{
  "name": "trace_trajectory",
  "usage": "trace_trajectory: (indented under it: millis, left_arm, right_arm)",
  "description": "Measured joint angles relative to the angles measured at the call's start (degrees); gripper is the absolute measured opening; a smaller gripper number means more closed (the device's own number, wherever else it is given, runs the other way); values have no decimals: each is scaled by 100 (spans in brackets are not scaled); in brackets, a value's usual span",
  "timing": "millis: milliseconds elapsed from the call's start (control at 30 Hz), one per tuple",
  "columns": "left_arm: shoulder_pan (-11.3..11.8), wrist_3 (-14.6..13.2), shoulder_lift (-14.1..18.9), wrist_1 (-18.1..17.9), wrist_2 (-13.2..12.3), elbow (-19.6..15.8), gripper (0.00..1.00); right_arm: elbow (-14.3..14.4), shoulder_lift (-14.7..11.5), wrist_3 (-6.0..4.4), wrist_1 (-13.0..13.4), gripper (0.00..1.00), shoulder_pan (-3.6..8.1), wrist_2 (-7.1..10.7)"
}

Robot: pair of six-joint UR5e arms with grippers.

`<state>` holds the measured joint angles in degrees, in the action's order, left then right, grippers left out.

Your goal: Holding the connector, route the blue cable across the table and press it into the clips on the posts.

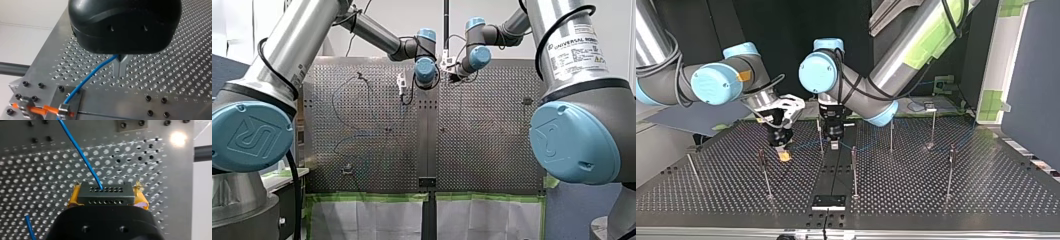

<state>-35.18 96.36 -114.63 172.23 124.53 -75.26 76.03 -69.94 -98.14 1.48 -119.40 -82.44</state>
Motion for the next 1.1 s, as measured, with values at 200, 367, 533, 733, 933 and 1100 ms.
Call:
trace_trajectory:
  millis: [200, 367, 533, 733, 933, 1100]
  left_arm:
    - [-56, 40, 41, -261, 1, -268, 0]
    - [-29, 63, -17, -497, -178, -502, 0]
    - [2, 101, -217, -734, -408, -738, 0]
    - [-23, 158, -508, -1028, -567, -1034, 0]
    - [-39, 177, -684, -1327, -649, -1335, 0]
    - [-37, 188, -701, -1589, -661, -1594, 0]
  right_arm:
    - [248, 6, 48, 53, 0, 8, -14]
    - [481, 8, 45, 249, 0, 44, -14]
    - [713, 16, 54, 477, 0, 88, -17]
    - [987, 27, 25, 751, 0, 154, -19]
    - [1288, 162, 34, 1053, 0, 195, -15]
    - [1514, 367, 70, 1277, 0, 208, 10]
